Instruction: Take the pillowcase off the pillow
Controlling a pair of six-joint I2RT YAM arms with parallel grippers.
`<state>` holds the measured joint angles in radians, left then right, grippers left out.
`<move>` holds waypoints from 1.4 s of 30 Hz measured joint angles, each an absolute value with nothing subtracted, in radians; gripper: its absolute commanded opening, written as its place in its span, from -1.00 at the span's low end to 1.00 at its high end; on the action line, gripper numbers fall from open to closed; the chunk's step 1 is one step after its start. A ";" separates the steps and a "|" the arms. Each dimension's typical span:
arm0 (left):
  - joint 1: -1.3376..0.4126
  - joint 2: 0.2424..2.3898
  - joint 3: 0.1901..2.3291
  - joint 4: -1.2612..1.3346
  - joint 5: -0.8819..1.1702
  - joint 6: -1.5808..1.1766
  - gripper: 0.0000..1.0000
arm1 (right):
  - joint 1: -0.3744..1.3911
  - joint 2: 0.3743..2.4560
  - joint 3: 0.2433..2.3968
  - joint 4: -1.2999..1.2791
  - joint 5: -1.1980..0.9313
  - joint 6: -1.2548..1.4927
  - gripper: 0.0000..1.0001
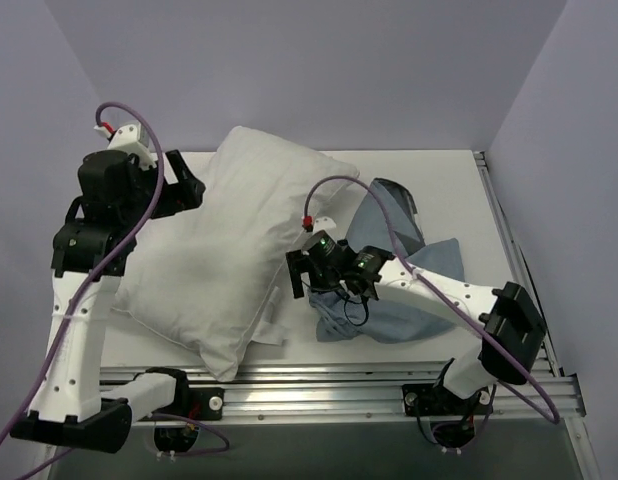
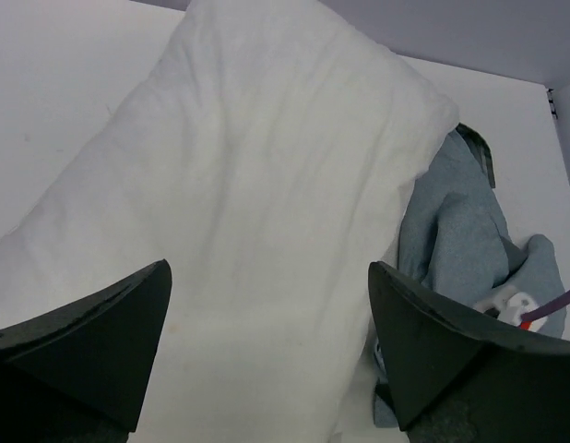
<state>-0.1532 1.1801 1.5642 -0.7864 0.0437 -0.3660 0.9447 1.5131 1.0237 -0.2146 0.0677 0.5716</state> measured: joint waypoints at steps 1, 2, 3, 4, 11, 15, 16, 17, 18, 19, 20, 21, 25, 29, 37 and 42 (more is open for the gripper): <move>-0.153 1.156 1.577 -0.816 0.030 -0.354 0.88 | 0.939 1.509 1.087 -0.258 0.113 0.554 0.91; -0.153 1.138 1.596 -0.847 0.014 -0.345 0.87 | 0.931 1.505 1.145 -0.293 0.152 0.540 0.95; -0.153 1.124 1.621 -0.876 -0.006 -0.335 0.88 | 0.918 1.499 1.204 -0.319 0.189 0.524 0.97; -0.153 1.112 1.651 -0.903 -0.027 -0.327 0.88 | 0.901 1.490 1.261 -0.343 0.228 0.511 0.98; -0.154 1.023 1.909 -1.019 -0.228 -0.295 0.88 | 0.640 1.378 1.620 -0.449 0.504 0.433 0.99; -0.160 0.946 1.975 -1.047 -0.376 -0.279 0.88 | 0.567 1.251 1.713 -0.458 0.694 0.357 0.99; -0.165 0.930 1.986 -1.054 -0.409 -0.273 0.88 | 0.567 1.212 1.725 -0.456 0.731 0.327 0.99; -0.173 0.918 1.996 -1.059 -0.444 -0.267 0.88 | 0.570 1.164 1.734 -0.451 0.769 0.287 0.99; -0.183 0.910 2.005 -1.064 -0.472 -0.260 0.88 | 0.570 1.126 1.740 -0.448 0.803 0.255 0.99; -0.195 0.906 2.012 -1.068 -0.500 -0.253 0.88 | 0.570 1.094 1.744 -0.443 0.835 0.224 0.99; -0.208 0.905 2.017 -1.069 -0.527 -0.246 0.88 | 0.570 1.058 1.744 -0.438 0.866 0.197 0.99; -0.222 0.905 2.017 -1.068 -0.552 -0.239 0.88 | 0.570 1.025 1.745 -0.435 0.895 0.169 0.99; -0.299 0.900 2.016 -1.066 -0.625 -0.212 0.88 | 0.570 0.922 1.742 -0.413 0.977 0.079 0.99; -0.347 0.874 2.013 -1.055 -0.675 -0.185 0.88 | 0.570 0.862 1.724 -0.408 1.003 0.027 0.99; -0.368 0.837 1.982 -1.026 -0.727 -0.152 0.88 | 0.571 0.790 1.683 -0.411 1.006 -0.002 0.99; -0.379 0.837 1.953 -1.024 -0.730 -0.147 0.88 | 0.575 0.788 1.675 -0.416 1.005 -0.001 0.99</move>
<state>-0.3790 0.8368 1.9530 -1.0245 -0.7303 -0.1467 0.5751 0.7876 1.6749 -0.4164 1.0046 -0.0013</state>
